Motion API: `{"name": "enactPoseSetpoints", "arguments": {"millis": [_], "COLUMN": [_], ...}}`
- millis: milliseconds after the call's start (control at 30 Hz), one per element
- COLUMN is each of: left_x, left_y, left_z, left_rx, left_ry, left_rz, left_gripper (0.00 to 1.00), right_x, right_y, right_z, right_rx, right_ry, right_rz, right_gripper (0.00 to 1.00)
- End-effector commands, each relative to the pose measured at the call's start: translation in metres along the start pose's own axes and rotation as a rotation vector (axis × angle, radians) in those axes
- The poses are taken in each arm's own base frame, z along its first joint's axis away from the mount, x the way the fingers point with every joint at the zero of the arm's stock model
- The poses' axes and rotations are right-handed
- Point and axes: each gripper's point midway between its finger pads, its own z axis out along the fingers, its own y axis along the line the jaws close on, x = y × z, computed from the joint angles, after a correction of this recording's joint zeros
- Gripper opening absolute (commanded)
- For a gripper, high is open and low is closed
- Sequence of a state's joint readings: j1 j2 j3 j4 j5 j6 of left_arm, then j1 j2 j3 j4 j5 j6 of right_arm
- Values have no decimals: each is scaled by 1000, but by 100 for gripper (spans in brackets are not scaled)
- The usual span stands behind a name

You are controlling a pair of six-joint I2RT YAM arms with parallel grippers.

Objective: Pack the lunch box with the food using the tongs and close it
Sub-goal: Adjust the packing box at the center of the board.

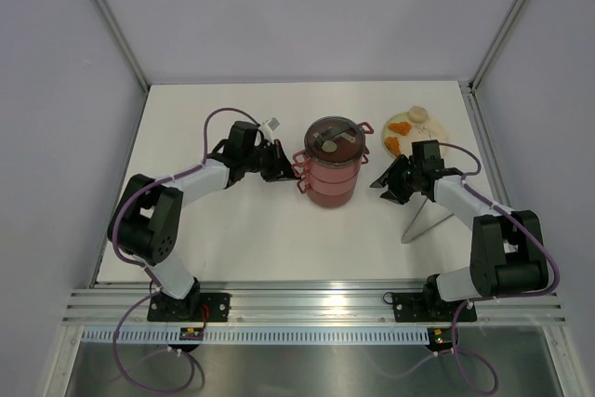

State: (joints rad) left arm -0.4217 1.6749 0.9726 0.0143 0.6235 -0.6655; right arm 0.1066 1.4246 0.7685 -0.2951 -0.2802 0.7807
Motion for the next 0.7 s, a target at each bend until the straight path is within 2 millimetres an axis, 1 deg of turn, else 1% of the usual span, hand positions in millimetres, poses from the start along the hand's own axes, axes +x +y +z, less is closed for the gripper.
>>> {"name": "enactPoseSetpoints", "arguments": {"millis": [0, 33, 67, 133, 167, 200, 267, 467, 600, 667], "left_x": [-11, -12, -8, -6, -3, 1, 7, 21, 29, 30], "left_y": [-3, -3, -1, -3, -4, -4, -5, -15, -26, -30], "left_z": [-4, -4, -3, -2, 0, 0, 2, 2, -4, -9], "left_rx": [3, 1, -5, 7, 10, 8, 3, 26, 64, 73], "left_ry": [-24, -25, -7, 2, 10, 19, 35, 65, 80, 74], "left_rz": [52, 60, 45, 43, 47, 48, 55, 66, 72, 73], "left_gripper": [0, 0, 0, 0, 0, 0, 0, 0, 0, 0], "right_x": [16, 25, 29, 38, 43, 48, 53, 50, 47, 46], "right_y": [13, 16, 18, 21, 27, 28, 36, 53, 61, 63], "right_z": [-1, 0, 2, 5, 7, 11, 16, 20, 22, 23], "right_rx": [-46, -49, -50, -52, -64, -60, -71, -115, -129, -134], "right_ry": [17, 33, 38, 53, 60, 73, 85, 82, 81, 80], "right_rz": [-13, -23, -26, -25, -39, -44, -44, -24, -24, -22], "right_gripper": [52, 52, 52, 52, 52, 52, 52, 52, 51, 51]}}
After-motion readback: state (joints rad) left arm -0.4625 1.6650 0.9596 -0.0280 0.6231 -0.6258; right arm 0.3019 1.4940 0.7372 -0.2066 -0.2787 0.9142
